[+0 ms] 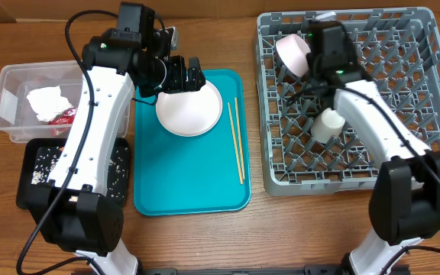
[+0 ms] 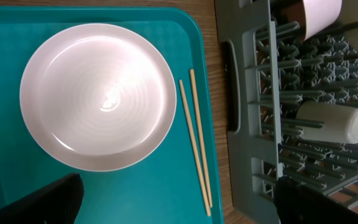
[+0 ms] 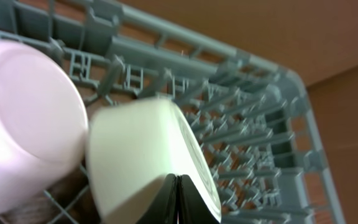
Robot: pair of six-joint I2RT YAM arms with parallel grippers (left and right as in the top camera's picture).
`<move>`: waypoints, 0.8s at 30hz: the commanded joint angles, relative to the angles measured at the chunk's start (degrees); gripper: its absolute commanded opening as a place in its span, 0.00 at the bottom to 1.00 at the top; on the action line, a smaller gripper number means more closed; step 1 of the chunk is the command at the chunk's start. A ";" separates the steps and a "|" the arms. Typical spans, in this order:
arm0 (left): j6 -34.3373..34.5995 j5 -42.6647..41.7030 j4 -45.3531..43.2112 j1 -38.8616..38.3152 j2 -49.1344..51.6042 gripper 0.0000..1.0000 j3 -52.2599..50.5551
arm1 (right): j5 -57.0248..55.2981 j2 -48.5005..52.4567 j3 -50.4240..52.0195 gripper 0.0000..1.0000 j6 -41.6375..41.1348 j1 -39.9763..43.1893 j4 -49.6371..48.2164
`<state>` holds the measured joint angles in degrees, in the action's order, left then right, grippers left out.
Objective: Sort waste into correct bins and load items into the dishwasher
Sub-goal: 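Open the right gripper and raise it off the white bowl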
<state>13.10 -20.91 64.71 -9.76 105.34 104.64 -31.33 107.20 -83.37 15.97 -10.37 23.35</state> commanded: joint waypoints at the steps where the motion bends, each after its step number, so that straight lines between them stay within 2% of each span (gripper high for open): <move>1: -1.11 0.42 -0.22 0.00 -1.53 1.00 1.38 | 9.88 -2.14 -1.01 0.04 -5.38 3.15 2.29; 3: -1.11 0.42 -0.22 0.00 -1.53 1.00 1.38 | 13.27 -1.81 -1.01 0.04 -7.32 4.85 4.02; 8: -1.11 0.42 -0.22 0.00 -1.53 1.00 1.38 | 13.57 -1.75 -1.01 0.04 -8.96 7.19 5.07; 24: -1.11 0.42 -0.22 0.00 -1.53 1.00 1.38 | 13.57 -7.93 -1.46 0.04 -7.43 5.05 2.38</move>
<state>13.10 -20.91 64.71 -9.76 105.34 104.64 -18.20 103.15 -83.68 8.38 -4.91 25.93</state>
